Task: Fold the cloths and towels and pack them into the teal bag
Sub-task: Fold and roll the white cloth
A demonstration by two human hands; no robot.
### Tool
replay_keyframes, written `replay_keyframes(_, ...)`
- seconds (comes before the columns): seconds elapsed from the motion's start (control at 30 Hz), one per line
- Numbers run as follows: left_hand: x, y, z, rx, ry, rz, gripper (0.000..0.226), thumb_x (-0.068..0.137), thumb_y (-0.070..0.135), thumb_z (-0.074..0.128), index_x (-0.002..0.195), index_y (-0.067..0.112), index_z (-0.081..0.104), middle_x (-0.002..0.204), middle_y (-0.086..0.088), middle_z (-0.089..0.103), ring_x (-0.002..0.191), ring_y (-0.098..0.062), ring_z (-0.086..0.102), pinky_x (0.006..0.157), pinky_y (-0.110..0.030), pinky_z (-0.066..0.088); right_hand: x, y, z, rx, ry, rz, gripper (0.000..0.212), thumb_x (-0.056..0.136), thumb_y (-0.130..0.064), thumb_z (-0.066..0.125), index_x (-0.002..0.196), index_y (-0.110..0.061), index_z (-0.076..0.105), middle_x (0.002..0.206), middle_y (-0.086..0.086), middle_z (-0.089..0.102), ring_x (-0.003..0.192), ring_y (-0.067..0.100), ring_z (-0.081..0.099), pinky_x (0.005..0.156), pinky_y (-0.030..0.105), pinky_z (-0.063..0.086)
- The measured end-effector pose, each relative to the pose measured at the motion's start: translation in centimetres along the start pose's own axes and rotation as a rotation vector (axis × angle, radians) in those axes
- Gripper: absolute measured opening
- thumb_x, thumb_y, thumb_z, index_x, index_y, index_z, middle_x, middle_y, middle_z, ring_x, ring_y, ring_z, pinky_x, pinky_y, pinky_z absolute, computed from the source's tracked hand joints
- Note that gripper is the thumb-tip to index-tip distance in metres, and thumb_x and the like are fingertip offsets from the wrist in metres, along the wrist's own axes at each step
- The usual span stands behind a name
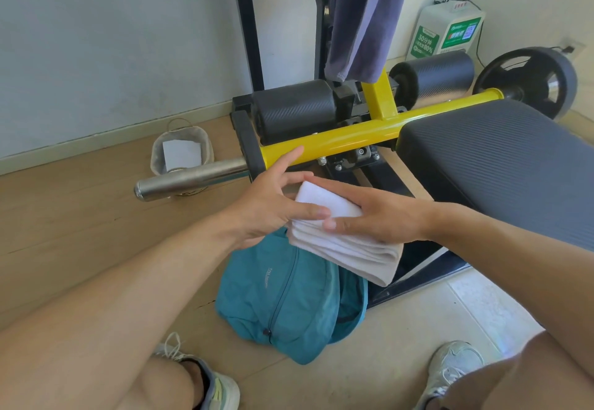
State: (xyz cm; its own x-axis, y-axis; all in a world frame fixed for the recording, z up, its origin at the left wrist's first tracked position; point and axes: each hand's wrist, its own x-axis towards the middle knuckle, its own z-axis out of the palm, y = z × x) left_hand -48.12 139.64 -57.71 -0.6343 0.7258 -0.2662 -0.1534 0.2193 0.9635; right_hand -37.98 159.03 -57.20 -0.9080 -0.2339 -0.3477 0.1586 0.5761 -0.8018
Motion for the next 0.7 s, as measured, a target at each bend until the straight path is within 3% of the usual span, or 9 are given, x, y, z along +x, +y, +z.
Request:
replay_keyframes(0.17,-0.1,0.1,-0.3,-0.011,-0.055,-0.058,0.110,0.061,0.009,0.088,0.154,0.037,0.036,0.145,0.000,0.056,0.116,-0.018,0.068,0.098,-0.045,0.057,-0.1,0.0,0.1,0.099,0.003,-0.037,0.085,0.083,-0.037,0.079,0.153,-0.048,0.033,0.131,-0.017,0.063,0.119,0.006,0.063,0.102,0.035,0.053)
replay_keyframes(0.27,-0.3,-0.4,-0.1,0.035,-0.133,-0.171,0.070,0.080,0.015,0.081,0.142,0.025,0.050,0.124,0.000,0.071,0.103,-0.014,0.072,0.085,-0.032,0.060,-0.3,0.1,0.0,0.070,0.015,-0.052,0.083,0.081,-0.028,0.083,0.150,-0.045,0.040,0.127,-0.017,0.065,0.115,0.005,0.064,0.095,0.028,0.055)
replay_keyframes(0.37,-0.2,-0.6,-0.4,0.240,-0.286,-0.231,0.035,0.089,0.036,0.072,0.117,0.014,0.070,0.107,-0.005,0.076,0.093,-0.018,0.070,0.081,-0.034,0.057,-0.3,0.3,-0.1,0.054,-0.006,-0.011,0.083,0.080,-0.030,0.083,0.149,-0.047,0.040,0.122,-0.020,0.066,0.111,0.003,0.064,0.092,0.028,0.055)
replay_keyframes(0.43,0.1,-0.6,-0.5,0.353,-0.327,-0.204,0.041,0.085,0.047,0.070,0.110,0.015,0.073,0.098,-0.002,0.075,0.086,-0.014,0.068,0.078,-0.034,0.056,-0.4,0.3,-0.2,0.052,-0.069,0.035,0.080,0.079,-0.035,0.082,0.146,-0.052,0.042,0.121,-0.019,0.067,0.110,0.006,0.066,0.096,0.032,0.055)
replay_keyframes(0.57,0.5,-0.9,-0.2,0.454,-0.346,-0.130,0.049,0.081,0.054,0.071,0.119,0.023,0.069,0.102,0.002,0.074,0.086,-0.011,0.066,0.076,-0.030,0.055,-0.7,0.1,-0.5,-0.053,-0.101,0.144,0.073,0.072,-0.051,0.083,0.135,-0.062,0.046,0.113,-0.023,0.069,0.104,0.005,0.067,0.098,0.035,0.055)
replay_keyframes(0.7,1.4,-1.9,-0.5,0.478,-0.287,-0.121,0.039,0.089,0.051,0.069,0.121,0.029,0.067,0.109,0.003,0.073,0.095,-0.014,0.066,0.076,-0.031,0.057,-0.4,0.5,-0.4,-0.123,-0.037,0.161,0.086,0.080,-0.051,0.079,0.146,-0.065,0.027,0.119,-0.024,0.064,0.107,0.002,0.062,0.090,0.024,0.051)
